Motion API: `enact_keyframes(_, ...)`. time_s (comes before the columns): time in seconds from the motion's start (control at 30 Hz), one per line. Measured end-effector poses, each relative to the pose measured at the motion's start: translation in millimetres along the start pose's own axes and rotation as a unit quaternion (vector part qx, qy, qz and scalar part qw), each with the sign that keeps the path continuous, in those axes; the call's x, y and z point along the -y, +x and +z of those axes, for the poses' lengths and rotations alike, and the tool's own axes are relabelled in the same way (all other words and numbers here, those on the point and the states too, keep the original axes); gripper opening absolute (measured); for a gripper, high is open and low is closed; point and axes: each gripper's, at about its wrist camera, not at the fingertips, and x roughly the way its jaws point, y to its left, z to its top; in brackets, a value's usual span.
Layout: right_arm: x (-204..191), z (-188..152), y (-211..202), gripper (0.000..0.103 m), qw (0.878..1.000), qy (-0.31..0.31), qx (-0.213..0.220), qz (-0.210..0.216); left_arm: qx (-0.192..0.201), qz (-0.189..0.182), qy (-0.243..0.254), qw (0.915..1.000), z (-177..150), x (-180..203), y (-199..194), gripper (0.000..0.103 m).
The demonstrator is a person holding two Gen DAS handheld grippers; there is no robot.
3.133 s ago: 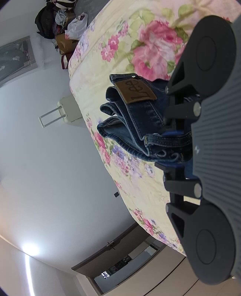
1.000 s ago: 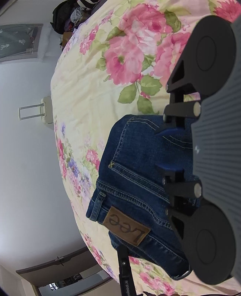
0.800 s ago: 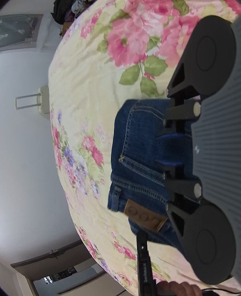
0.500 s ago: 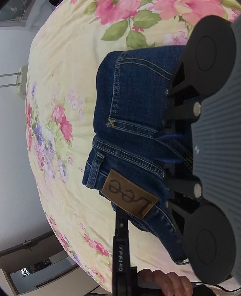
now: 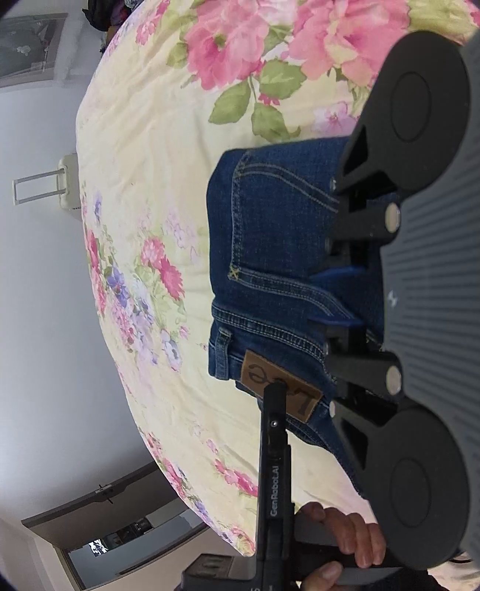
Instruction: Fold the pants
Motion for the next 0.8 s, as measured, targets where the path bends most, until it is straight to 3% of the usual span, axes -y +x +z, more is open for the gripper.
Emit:
enact_keyframes(0.1, 9.0, -0.5, -10.6, 0.019, 1.000, 0.007, 0.007, -0.007, -0.015, -0.038, -0.048, 0.9980, 1.1, -20.1, 10.9, 0.074)
enact_keyframes(0.17, 13.0, 0.6, -14.8, 0.019, 1.000, 0.007, 0.011, -0.015, -0.020, -0.057, -0.077, 0.9953, 0.4, -29.7, 13.5, 0.073)
enact_keyframes(0.27, 17.4, -0.5, -19.3, 0.019, 1.000, 0.009, 0.012, -0.018, -0.019, -0.065, -0.095, 0.9932, 2.3, -24.7, 10.9, 0.042)
enact_keyframes(0.33, 19.8, -3.1, -18.7, 0.019, 1.000, 0.006, 0.009, -0.027, -0.004, -0.034, -0.083, 0.9959, 3.6, -9.0, 1.8, 0.020)
enact_keyframes(0.4, 23.6, -5.6, -19.2, 0.019, 0.999, 0.009, 0.010, -0.041, 0.026, -0.021, -0.066, 0.9973, 5.1, 9.5, -18.5, 0.011)
enact_keyframes(0.5, 31.1, -5.1, -25.9, 0.019, 0.998, 0.014, 0.022, -0.054, 0.064, 0.014, -0.036, 0.9972, 5.4, 31.0, -49.0, 0.010)
enact_keyframes(0.6, 34.9, -0.2, -29.0, 0.019, 0.999, 0.005, 0.023, -0.045, 0.035, 0.045, -0.061, 0.9965, 2.2, 13.2, -39.6, 0.009)
enact_keyframes(0.67, 30.1, 3.6, -24.5, 0.016, 0.998, -0.022, 0.019, -0.054, 0.024, 0.071, -0.071, 0.9947, -3.2, -3.6, -25.8, 0.000)
enact_keyframes(0.73, 25.1, 4.8, -12.0, 0.015, 0.997, -0.046, 0.003, -0.062, 0.019, 0.130, -0.089, 0.9874, -6.9, -26.3, -17.6, 0.000)
enact_keyframes(0.8, 23.7, 3.8, 0.7, 0.015, 0.996, -0.059, -0.010, -0.072, 0.004, 0.148, -0.116, 0.9822, -14.3, -53.6, -13.1, 0.000)
